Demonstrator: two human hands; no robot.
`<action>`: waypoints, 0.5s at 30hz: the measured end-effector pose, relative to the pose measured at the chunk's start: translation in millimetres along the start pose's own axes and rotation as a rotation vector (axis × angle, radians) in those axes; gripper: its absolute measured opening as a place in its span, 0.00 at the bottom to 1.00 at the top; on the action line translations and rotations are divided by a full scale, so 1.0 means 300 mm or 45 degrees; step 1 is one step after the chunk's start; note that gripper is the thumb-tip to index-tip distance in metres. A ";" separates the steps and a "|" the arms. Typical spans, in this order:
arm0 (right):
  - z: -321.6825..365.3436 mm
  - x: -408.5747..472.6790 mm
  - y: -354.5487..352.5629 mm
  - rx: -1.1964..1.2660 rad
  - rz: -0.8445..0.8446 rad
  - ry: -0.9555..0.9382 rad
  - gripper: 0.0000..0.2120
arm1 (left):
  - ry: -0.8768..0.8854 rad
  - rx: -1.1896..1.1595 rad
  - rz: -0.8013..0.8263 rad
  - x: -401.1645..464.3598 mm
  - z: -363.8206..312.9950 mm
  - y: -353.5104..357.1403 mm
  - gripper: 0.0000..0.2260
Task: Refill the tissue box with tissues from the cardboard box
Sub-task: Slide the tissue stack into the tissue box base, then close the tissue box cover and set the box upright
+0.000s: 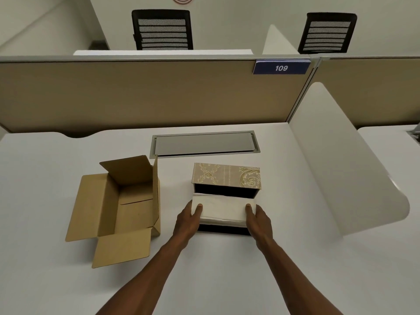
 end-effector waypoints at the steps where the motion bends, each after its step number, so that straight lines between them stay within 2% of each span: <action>1: 0.000 0.000 0.000 -0.001 -0.002 0.000 0.25 | -0.002 0.001 0.002 -0.002 -0.003 -0.003 0.27; 15: 0.012 -0.016 0.011 -0.049 -0.045 0.038 0.28 | 0.015 0.021 0.017 -0.010 -0.018 0.009 0.25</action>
Point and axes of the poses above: each hand's wrist, its own x-axis towards the middle knuckle, its own y-axis out of the palm, z = x × y, the point moved 2 cm from there along x, towards the middle knuckle, and after that the axes turned 15 degrees about -y, right-handed, at the moved point
